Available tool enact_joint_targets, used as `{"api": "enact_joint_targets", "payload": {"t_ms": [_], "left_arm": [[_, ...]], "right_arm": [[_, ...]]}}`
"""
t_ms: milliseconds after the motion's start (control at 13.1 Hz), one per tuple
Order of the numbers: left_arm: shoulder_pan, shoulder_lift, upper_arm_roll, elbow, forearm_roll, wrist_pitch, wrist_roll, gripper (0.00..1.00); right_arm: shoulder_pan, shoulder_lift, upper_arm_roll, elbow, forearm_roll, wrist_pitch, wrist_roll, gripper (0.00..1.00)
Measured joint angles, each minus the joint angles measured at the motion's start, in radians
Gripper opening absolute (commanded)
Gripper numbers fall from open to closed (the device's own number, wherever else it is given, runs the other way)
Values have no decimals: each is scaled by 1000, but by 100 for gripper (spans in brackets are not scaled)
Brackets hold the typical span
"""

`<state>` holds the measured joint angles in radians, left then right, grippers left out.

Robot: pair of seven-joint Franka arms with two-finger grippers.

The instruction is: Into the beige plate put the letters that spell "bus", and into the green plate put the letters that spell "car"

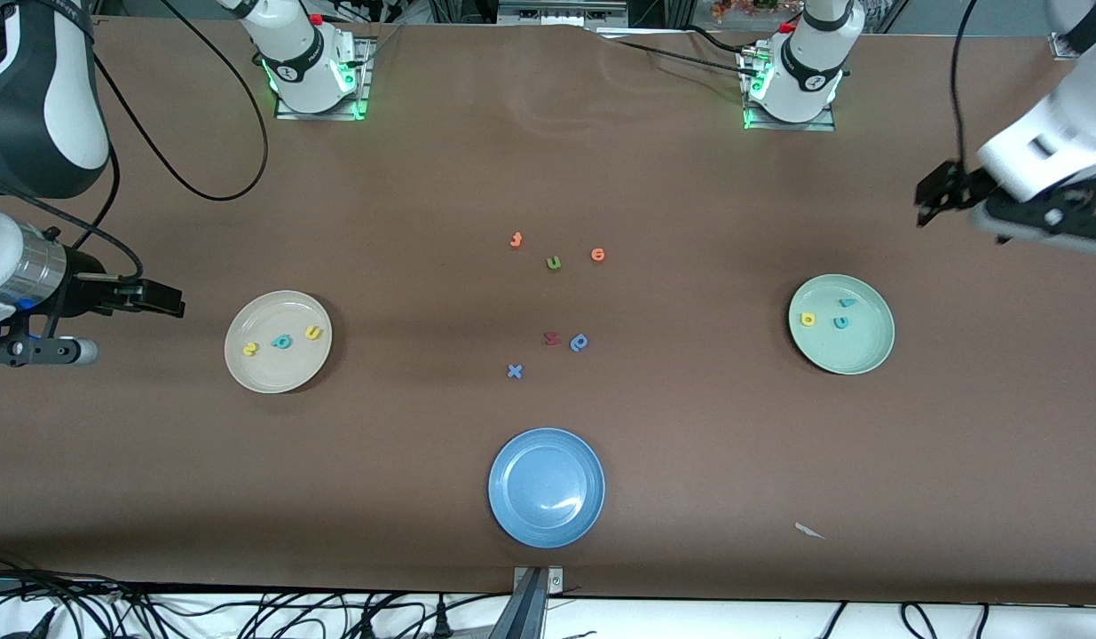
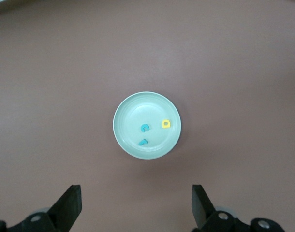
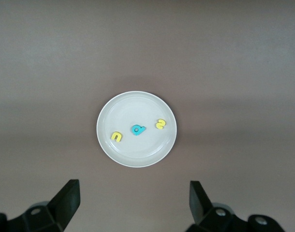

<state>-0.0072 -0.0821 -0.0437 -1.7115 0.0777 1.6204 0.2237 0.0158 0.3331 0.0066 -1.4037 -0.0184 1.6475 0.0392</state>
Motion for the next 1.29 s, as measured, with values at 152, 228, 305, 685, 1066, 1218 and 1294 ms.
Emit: {"api": "enact_joint_targets", "payload": {"t_ms": [152,228,305,685,1066,1218,1294], "left_arm": [[-5,34,0,150,0,-117,0,100],[-4,55,2,198,0,-147,-1,100],[-2,78,4,224,0,-161,-2,100],[-4,141,2,257,-35,-166,-86,100],[-4,132,7,259,-63,-175,-120,100],[-28,132,10,259,-63,-182,-121,100],[-47,132,15,259,-63,-185,-123,100]], "right_arm": [[0,0,0,0,0,0,0,100],[0,0,0,0,0,0,0,100],[0,0,0,0,0,0,0,100],[2,0,0,0,0,0,0,100],[8,0,1,0,-10,0,0,100],[9,0,1,0,-10,0,0,100],[9,0,1,0,-10,0,0,100]]}}
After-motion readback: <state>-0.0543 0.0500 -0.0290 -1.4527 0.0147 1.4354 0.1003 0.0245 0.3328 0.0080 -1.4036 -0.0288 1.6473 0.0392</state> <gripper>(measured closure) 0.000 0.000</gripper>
